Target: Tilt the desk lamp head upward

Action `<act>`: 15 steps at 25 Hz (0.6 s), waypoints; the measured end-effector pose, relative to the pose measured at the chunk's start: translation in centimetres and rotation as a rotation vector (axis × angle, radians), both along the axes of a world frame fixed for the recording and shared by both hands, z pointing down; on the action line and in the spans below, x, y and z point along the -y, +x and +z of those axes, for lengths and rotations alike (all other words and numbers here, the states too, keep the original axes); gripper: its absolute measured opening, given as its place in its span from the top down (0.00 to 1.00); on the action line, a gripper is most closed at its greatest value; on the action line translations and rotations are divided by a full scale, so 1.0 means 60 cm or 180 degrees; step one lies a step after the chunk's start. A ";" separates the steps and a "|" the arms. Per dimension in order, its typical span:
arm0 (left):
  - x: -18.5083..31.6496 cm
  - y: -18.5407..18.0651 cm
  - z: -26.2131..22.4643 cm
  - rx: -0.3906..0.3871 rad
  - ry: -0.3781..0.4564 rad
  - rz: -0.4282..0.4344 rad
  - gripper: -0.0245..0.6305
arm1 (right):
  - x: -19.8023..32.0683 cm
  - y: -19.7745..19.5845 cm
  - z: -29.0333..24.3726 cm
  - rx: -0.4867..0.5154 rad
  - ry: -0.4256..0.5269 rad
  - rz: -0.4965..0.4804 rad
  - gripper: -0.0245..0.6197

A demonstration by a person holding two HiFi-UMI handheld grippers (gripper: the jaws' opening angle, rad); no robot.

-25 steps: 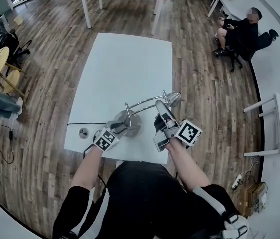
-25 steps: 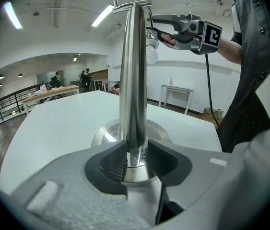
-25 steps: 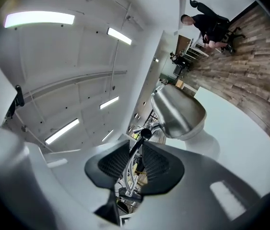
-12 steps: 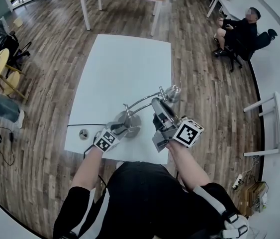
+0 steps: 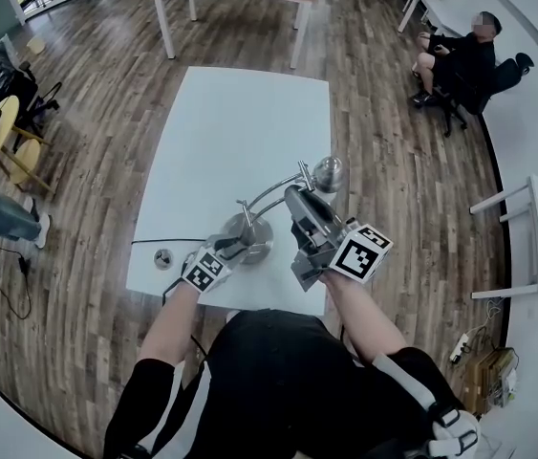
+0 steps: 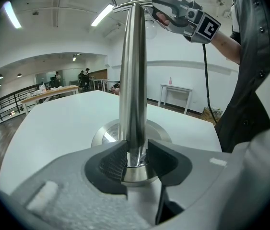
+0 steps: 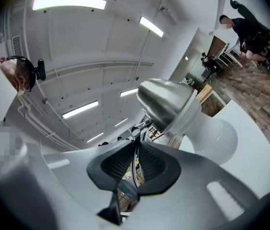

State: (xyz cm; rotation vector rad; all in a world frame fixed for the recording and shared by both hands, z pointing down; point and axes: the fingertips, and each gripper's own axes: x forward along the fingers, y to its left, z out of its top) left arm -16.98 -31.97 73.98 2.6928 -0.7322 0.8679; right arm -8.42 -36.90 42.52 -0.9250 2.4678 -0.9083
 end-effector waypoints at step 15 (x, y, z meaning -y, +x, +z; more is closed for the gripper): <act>0.001 -0.005 0.000 -0.0010 -0.0003 0.0019 0.74 | -0.010 -0.042 -0.024 -0.0289 0.0239 -0.0225 0.91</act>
